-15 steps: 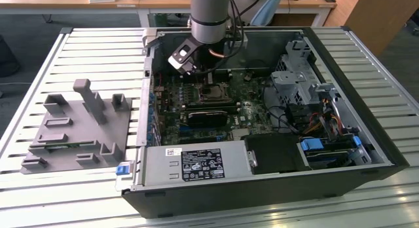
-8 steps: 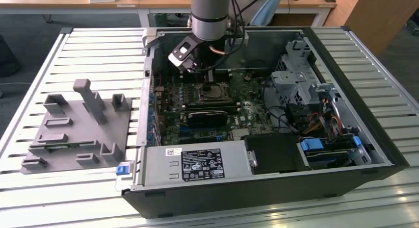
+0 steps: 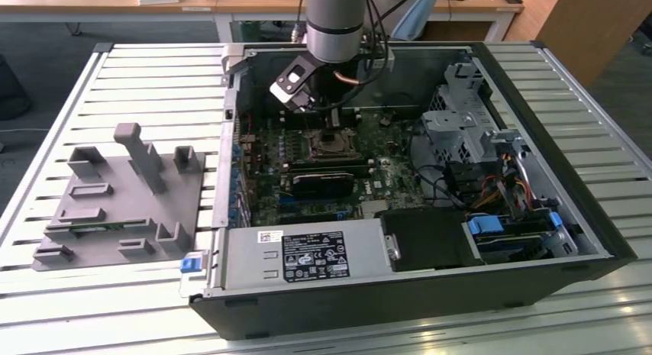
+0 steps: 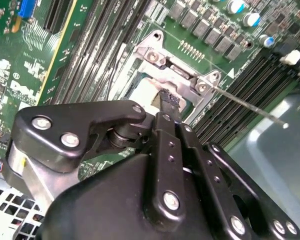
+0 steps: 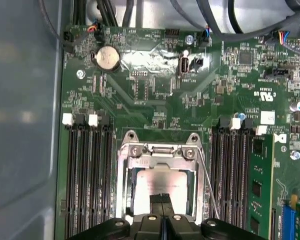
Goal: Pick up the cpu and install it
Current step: 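Close the cpu cover, then install the first cpu locking lever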
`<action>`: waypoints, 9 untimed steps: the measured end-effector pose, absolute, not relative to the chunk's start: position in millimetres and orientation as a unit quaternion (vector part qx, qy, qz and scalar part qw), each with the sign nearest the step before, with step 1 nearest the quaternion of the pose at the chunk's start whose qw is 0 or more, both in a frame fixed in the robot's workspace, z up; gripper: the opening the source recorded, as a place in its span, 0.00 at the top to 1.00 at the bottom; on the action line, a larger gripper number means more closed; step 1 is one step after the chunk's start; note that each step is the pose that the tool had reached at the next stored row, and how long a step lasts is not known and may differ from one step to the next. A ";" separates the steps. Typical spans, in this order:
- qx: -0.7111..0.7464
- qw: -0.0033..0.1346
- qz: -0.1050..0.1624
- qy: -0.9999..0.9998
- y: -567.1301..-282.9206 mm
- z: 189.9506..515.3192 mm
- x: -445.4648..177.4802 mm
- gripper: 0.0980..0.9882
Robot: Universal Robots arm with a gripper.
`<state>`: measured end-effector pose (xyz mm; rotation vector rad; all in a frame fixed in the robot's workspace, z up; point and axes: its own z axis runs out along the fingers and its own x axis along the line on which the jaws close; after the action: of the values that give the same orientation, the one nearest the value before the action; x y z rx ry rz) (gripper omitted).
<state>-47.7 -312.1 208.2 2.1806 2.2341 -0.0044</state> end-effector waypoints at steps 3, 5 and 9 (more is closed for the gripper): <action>0.698 0.010 -0.001 0.716 -312.0 208.1 -44.8 0.99; 0.698 0.010 -0.001 0.716 -312.1 208.2 -43.7 0.99; 0.698 0.010 -0.002 0.716 -312.0 208.4 -43.3 0.99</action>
<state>-43.3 -312.0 208.4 2.1807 2.2340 -0.0048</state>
